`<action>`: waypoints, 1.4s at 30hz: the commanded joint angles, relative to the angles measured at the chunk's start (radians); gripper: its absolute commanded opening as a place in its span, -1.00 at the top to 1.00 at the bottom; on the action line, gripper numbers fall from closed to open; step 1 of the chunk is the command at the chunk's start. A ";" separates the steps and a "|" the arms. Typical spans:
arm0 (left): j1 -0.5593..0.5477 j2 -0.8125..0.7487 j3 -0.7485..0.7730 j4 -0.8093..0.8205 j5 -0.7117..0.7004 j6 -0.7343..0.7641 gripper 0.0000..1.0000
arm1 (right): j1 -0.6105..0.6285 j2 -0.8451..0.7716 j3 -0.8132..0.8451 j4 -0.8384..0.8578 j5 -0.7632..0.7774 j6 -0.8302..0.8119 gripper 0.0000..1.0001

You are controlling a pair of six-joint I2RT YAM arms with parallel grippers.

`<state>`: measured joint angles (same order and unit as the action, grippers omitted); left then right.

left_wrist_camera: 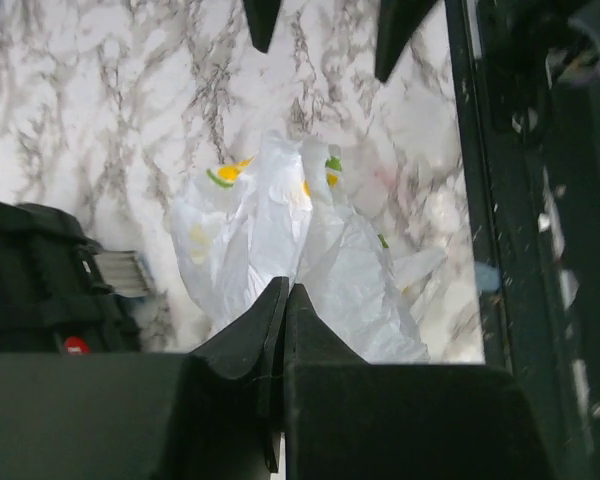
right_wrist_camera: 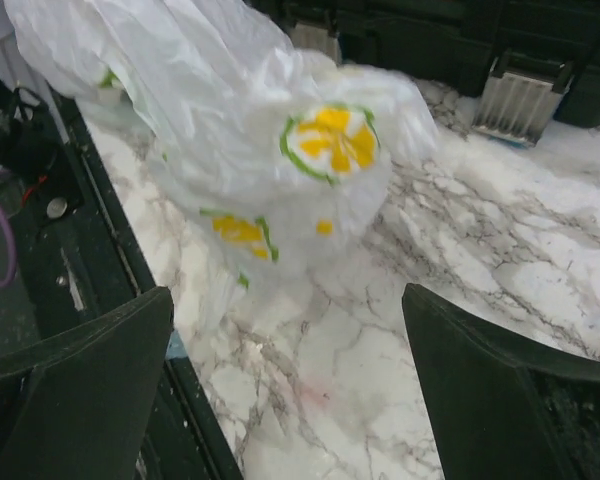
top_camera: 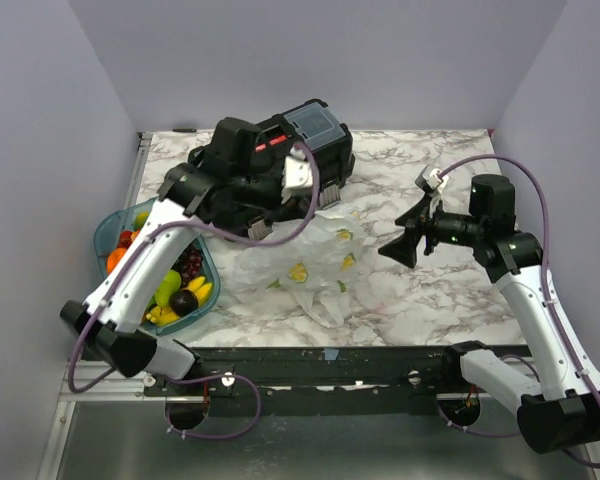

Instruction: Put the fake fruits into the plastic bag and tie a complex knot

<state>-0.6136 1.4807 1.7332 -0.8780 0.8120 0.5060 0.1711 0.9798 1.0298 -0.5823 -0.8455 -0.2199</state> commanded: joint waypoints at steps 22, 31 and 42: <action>0.023 -0.623 -0.645 -0.156 0.006 1.078 1.00 | 0.400 0.082 -0.221 0.325 0.073 -0.259 -1.00; 0.024 -0.624 -0.630 -0.181 -0.004 1.085 1.00 | 0.461 0.079 -0.443 0.770 0.130 -0.435 -1.00; 0.023 -0.622 -0.618 -0.211 -0.009 1.087 1.00 | 0.504 0.263 -0.456 0.921 0.172 -0.542 -0.72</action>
<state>-0.5892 0.8631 1.0939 -1.0470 0.7986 1.5646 0.6697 1.1877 0.5728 0.2447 -0.7193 -0.7010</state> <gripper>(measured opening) 0.009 0.908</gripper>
